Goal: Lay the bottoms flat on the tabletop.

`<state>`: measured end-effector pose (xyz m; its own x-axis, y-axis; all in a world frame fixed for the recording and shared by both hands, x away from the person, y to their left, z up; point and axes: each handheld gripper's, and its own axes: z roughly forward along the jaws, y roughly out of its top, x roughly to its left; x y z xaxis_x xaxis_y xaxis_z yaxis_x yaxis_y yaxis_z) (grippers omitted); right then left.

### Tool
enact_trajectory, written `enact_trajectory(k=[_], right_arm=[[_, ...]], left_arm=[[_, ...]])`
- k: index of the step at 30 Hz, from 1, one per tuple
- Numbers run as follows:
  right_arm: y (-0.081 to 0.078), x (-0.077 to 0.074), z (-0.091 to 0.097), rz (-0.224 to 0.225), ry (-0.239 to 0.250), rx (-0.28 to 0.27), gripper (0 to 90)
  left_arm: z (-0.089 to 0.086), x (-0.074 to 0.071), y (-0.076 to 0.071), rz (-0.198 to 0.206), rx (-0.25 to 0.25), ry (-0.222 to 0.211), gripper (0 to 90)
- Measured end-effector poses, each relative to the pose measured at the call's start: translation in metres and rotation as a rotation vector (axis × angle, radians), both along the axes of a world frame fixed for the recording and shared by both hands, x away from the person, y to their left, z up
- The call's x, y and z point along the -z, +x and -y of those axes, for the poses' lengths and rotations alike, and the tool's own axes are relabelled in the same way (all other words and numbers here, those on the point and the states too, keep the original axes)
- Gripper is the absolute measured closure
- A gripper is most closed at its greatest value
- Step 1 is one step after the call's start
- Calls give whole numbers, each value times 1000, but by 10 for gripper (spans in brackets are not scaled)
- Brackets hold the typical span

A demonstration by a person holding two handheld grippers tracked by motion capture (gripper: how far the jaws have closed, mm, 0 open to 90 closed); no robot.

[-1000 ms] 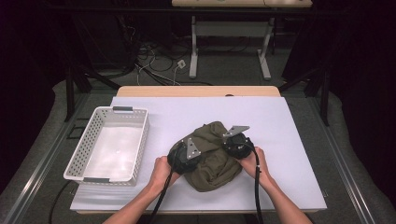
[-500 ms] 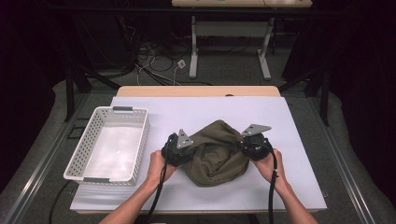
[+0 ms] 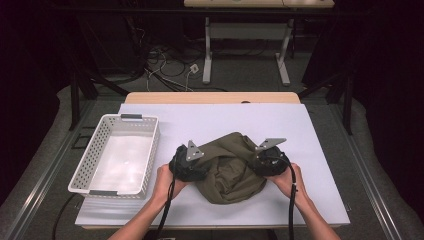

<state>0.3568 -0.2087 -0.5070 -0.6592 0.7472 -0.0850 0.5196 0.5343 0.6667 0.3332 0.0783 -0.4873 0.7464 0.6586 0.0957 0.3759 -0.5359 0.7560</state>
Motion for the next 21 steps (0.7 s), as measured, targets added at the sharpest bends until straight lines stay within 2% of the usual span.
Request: enact_trajectory(k=[1,3,6,8,10,11,14,17,21], right_arm=[[-1,-2,-2,24,24,-4,416],[-2,-8,-7,35,22,-33,390],[-1,-11,-18,85,-8,-50,396],[3,-8,-24,95,-29,-55,481],[10,0,-26,81,-38,-41,614],[12,4,-25,59,-47,-38,673],[17,12,-20,55,-58,-20,830],[16,9,-15,47,-58,4,860],[12,-2,-7,72,-59,39,864]], left_arm=[[-1,-4,-2,-4,5,-13,349],[0,-8,-6,-9,21,-36,330],[8,-2,-7,-19,40,1,330],[13,8,-2,-34,33,22,350],[15,19,5,-43,22,44,422],[15,25,8,-41,18,49,448],[15,36,13,-36,18,41,581],[14,37,15,-15,26,54,672],[9,32,15,10,22,39,731]])
